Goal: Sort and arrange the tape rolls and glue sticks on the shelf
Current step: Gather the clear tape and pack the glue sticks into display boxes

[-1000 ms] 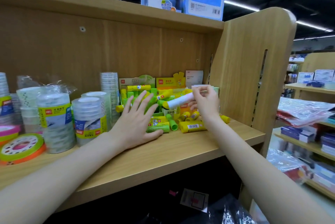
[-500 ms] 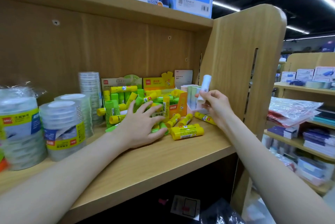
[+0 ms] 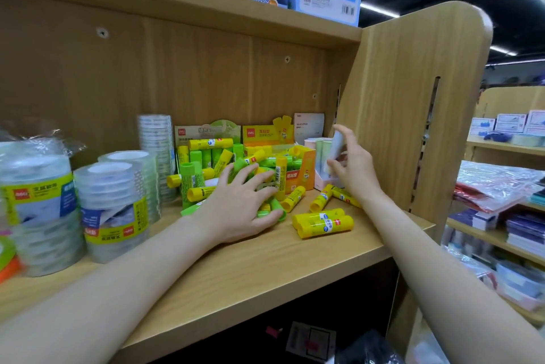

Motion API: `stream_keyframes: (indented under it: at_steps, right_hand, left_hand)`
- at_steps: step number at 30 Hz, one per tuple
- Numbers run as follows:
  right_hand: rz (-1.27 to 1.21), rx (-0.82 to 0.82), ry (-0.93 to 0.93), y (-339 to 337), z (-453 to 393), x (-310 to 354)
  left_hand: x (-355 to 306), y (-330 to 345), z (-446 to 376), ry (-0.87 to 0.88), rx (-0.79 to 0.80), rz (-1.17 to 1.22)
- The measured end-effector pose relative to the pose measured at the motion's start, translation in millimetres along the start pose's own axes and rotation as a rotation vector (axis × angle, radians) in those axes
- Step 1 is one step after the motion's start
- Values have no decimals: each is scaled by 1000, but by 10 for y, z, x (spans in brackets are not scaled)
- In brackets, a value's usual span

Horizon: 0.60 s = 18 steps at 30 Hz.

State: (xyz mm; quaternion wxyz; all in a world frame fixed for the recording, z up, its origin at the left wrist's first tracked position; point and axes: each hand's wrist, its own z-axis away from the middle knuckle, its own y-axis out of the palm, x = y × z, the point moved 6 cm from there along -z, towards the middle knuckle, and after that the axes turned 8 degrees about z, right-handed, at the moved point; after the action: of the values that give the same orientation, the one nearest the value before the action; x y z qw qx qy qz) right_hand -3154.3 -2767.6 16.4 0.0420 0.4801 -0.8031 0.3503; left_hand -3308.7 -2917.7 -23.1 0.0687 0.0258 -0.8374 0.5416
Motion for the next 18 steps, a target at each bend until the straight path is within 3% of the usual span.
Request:
stream_keyframes:
  at_steps: [4, 8, 13, 18]
  right_hand:
    - [180, 36, -72, 73, -45, 38]
    - [309, 4, -19, 113, -86, 46]
    - [330, -7, -2, 119, -55, 50]
    - [293, -16, -7, 93, -34, 50]
  left_hand:
    - [-9, -55, 25, 11, -56, 81]
    - [-254, -290, 81, 193, -308, 294]
    - [-691, -226, 114, 421, -48, 565]
    - [-674, -144, 109, 364, 52, 461]
